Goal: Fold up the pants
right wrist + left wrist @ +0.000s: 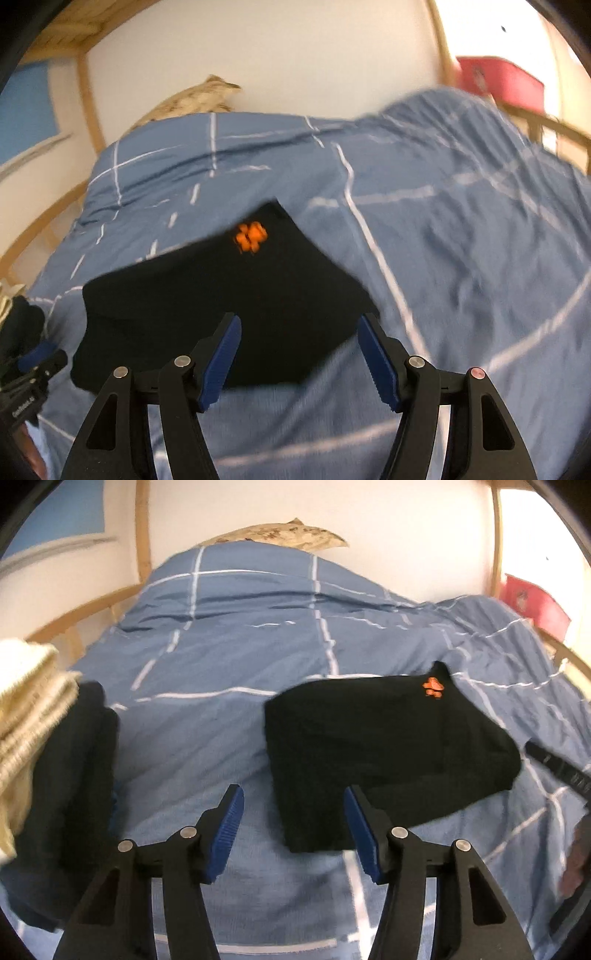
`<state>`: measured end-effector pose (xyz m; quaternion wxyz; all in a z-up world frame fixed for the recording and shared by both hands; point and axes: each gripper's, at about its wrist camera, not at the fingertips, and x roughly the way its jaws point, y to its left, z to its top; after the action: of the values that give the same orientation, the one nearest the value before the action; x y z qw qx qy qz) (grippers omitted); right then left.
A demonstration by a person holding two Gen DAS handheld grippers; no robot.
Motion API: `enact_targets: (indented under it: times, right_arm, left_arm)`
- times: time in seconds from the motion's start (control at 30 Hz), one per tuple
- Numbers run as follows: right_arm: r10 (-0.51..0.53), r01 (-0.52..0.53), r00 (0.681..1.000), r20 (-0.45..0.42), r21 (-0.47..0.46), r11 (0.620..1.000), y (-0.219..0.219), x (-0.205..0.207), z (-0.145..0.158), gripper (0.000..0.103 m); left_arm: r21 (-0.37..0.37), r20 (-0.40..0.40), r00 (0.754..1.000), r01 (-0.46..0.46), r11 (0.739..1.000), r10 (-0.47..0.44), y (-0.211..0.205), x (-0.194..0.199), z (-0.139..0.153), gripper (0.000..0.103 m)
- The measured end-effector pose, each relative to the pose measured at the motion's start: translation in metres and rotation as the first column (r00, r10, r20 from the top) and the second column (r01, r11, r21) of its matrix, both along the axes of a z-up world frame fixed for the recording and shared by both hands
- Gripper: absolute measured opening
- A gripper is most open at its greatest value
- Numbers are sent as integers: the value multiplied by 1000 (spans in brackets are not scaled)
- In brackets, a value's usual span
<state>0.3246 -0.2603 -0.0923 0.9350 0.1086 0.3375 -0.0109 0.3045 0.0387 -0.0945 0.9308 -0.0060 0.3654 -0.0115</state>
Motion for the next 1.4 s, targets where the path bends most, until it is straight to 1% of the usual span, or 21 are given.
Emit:
enact_targets:
  times: [0.07, 0.17, 0.27, 0.53, 0.57, 0.63, 0.73, 0.77, 0.8, 0.83, 0.93, 1.0, 1.03, 1.07, 1.1, 1.23, 1.27, 1.3, 1.33, 1.37, 1.4]
  right_arm:
    - [-23, 23, 1000, 0, 33, 999, -2, -7, -11, 67]
    - [-20, 19, 1000, 14, 44, 999, -1, -11, -21, 67]
    - [-15, 14, 1000, 23, 40, 999, 2, -9, -24, 67]
    - [14, -14, 999, 41, 14, 1000, 16, -12, -28, 67]
    - [17, -18, 999, 37, 15, 1000, 17, -12, -29, 67]
    - [20, -20, 999, 29, 20, 1000, 17, -12, -31, 66]
    - [18, -20, 999, 36, 51, 999, 13, -12, -32, 67]
    - [12, -14, 999, 38, 67, 998, 10, -13, -31, 67]
    - [7, -10, 999, 41, 77, 997, 7, -14, -32, 67]
    - [5, -9, 999, 44, 86, 996, 5, -14, -32, 67]
    - [6, -11, 999, 53, 92, 996, 1, -15, -29, 67]
    - [5, -10, 998, 57, 78, 997, 0, -16, -27, 67]
    - [-3, -1, 998, 61, 66, 998, 0, -16, -26, 67]
    - [-6, 2, 998, 62, 58, 998, 0, -17, -25, 67]
    - [-3, 0, 998, 63, 45, 999, 2, -17, -25, 67]
    - [26, -28, 997, 68, 21, 999, 10, -16, -27, 67]
    - [27, -27, 997, 67, 12, 1000, 11, -16, -27, 66]
    - [30, -30, 997, 66, 2, 1000, 14, -15, -27, 66]
    - [36, -36, 997, 66, -2, 999, 15, -15, -27, 66]
    - [39, -39, 997, 70, 2, 999, 15, -15, -27, 66]
    - [36, -37, 997, 72, 9, 999, 13, -15, -27, 66]
  left_arm:
    - [-21, -5, 1000, 12, 1000, -12, -1, 2, -5, 54]
    - [-56, -20, 1000, 13, 998, -14, 1, 9, -13, 48]
    - [-81, -30, 1000, -5, 997, 3, 4, 14, -20, 47]
    - [-154, -60, 998, 5, 988, -15, 12, 24, -28, 47]
    - [-166, -70, 997, 7, 986, -19, 12, 26, -29, 40]
    - [-189, -72, 997, 9, 982, -23, 12, 24, -30, 37]
    - [-167, -41, 999, 18, 986, -25, 7, 15, -23, 31]
    - [-166, -36, 999, 27, 986, -34, 5, 12, -20, 10]
    - [-163, -44, 998, 41, 986, -49, 2, 11, -18, 6]
    - [-166, -56, 996, 56, 984, -67, 0, 10, -17, 5]
    - [-137, -43, 997, 61, 989, -67, -4, 4, -15, 6]
    - [-96, -42, 999, 25, 995, -29, -4, 7, -19, 14]
    - [-89, -43, 999, 9, 996, -13, -2, 8, -21, 27]
    - [-86, -45, 999, 2, 996, -6, -1, 8, -23, 44]
    - [-95, -44, 999, 5, 995, -9, 1, 8, -24, 49]
    - [-127, -59, 998, 0, 992, -7, 7, 15, -30, 50]
    - [-141, -62, 998, -1, 990, -8, 8, 17, -31, 46]
    - [-156, -64, 998, 5, 988, -15, 8, 19, -32, 32]
    - [-164, -67, 997, 13, 986, -24, 6, 20, -32, 23]
    - [-172, -76, 996, 22, 985, -35, 4, 21, -32, 18]
    - [-176, -78, 996, 28, 984, -43, 2, 21, -32, 17]
